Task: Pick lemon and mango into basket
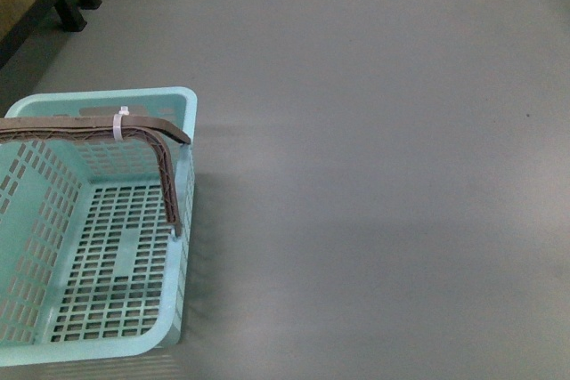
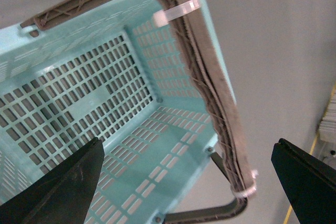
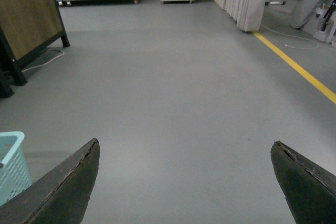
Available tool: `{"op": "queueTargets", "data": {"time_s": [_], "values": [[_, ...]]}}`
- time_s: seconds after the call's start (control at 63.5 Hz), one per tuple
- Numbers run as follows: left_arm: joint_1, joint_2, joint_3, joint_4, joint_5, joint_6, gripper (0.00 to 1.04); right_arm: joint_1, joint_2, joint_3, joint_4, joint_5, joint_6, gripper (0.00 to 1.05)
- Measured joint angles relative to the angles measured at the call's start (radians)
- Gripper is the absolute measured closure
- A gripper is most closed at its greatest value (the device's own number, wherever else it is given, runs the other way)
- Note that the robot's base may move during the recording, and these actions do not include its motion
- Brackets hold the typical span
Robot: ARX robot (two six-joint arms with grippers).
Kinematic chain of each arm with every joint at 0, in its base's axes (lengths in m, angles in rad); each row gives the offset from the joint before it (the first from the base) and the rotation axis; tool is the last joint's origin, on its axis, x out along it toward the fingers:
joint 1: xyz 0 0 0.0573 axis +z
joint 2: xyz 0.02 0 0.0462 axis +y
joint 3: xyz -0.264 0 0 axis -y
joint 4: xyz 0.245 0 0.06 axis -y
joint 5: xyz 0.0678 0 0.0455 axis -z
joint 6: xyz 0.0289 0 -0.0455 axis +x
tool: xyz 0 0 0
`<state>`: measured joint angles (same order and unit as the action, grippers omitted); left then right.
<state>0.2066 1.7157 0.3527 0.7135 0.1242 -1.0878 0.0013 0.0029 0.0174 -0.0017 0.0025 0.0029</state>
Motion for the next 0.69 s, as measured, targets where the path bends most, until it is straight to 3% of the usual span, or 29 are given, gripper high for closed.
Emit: {"op": "queueTargets", "data": {"time_s": [0.22,0.52,0.693], "values": [[-0.1,0.226,0.208,0.025,-0.017,-0.064,0.07,0.0,0.0,0.0,0.0,0.0,0.0,0.09],[-0.128,0.4,0.394,0.018,-0.046,-0.1,0.07,0.0,0.0,0.0,0.0,0.0,0.0,0.09],[-0.129,0.457,0.461,0.013,-0.058,-0.13,0.37,0.0,0.0,0.0,0.0,0.0,0.0,0.09]]}}
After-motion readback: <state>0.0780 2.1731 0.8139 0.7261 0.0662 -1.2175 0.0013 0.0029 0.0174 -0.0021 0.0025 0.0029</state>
